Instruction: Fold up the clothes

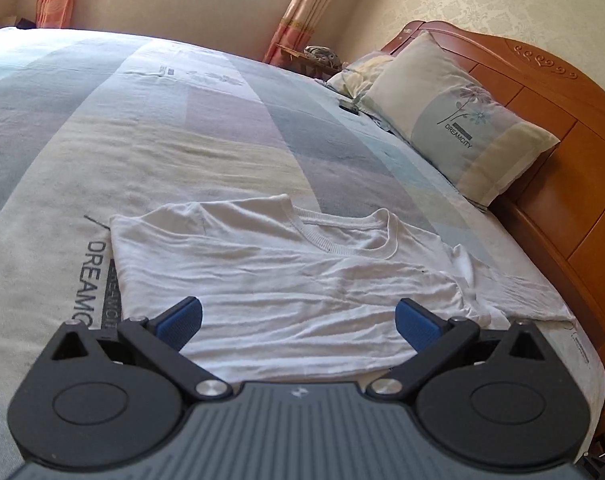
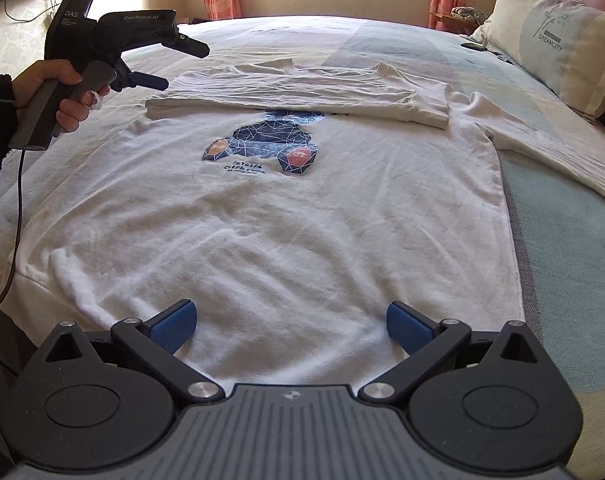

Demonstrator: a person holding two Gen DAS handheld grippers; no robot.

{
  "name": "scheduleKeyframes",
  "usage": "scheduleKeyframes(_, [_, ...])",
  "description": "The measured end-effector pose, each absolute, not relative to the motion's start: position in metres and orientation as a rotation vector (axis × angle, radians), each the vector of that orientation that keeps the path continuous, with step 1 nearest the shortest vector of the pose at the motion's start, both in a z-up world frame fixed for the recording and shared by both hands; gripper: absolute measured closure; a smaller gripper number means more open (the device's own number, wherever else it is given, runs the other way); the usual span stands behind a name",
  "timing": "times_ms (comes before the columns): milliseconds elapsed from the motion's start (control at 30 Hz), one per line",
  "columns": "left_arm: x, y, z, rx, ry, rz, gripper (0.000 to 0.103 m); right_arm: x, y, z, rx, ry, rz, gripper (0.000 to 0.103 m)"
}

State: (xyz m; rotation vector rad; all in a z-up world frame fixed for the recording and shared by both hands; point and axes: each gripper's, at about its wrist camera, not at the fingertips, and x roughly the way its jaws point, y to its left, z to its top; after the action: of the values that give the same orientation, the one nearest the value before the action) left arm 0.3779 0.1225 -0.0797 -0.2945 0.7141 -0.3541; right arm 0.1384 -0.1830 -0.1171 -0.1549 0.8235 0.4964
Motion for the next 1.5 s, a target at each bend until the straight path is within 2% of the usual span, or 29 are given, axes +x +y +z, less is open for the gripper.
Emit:
scheduleKeyframes(167, [0.421, 0.132, -0.110, -0.286, 0.802, -0.202, 0.001, 0.137, -0.181, -0.118, -0.186, 0.815, 0.503, 0.000])
scheduleKeyframes(267, [0.430, 0.138, -0.116, -0.280, 0.794, -0.157, 0.001, 0.138, -0.181, -0.118, -0.191, 0.820, 0.508, 0.000])
scheduleKeyframes(700, [0.361, 0.086, -0.046, -0.091, 0.732, -0.213, 0.001, 0.145, -0.176, -0.114, -0.200, 0.871, 0.450, 0.000])
scheduleKeyframes(933, [0.305, 0.052, -0.017, -0.079, 0.721, -0.308, 0.001, 0.119, -0.178, -0.093, -0.138, 0.881, 0.409, 0.000])
scheduleKeyframes(1067, [0.271, 0.037, -0.036, -0.110, 0.763, -0.340, 0.001, 0.097, -0.176, -0.083, -0.135, 0.854, 0.425, 0.000])
scheduleKeyframes(1300, [0.221, 0.029, -0.105, -0.167, 0.912, -0.280, 0.001, 0.064, -0.187, -0.065, -0.098, 0.806, 0.444, 0.000])
scheduleKeyframes(1500, [0.198, 0.029, -0.099, -0.142, 0.898, -0.290, 0.001, 0.043, -0.204, -0.061, -0.061, 0.782, 0.435, 0.000])
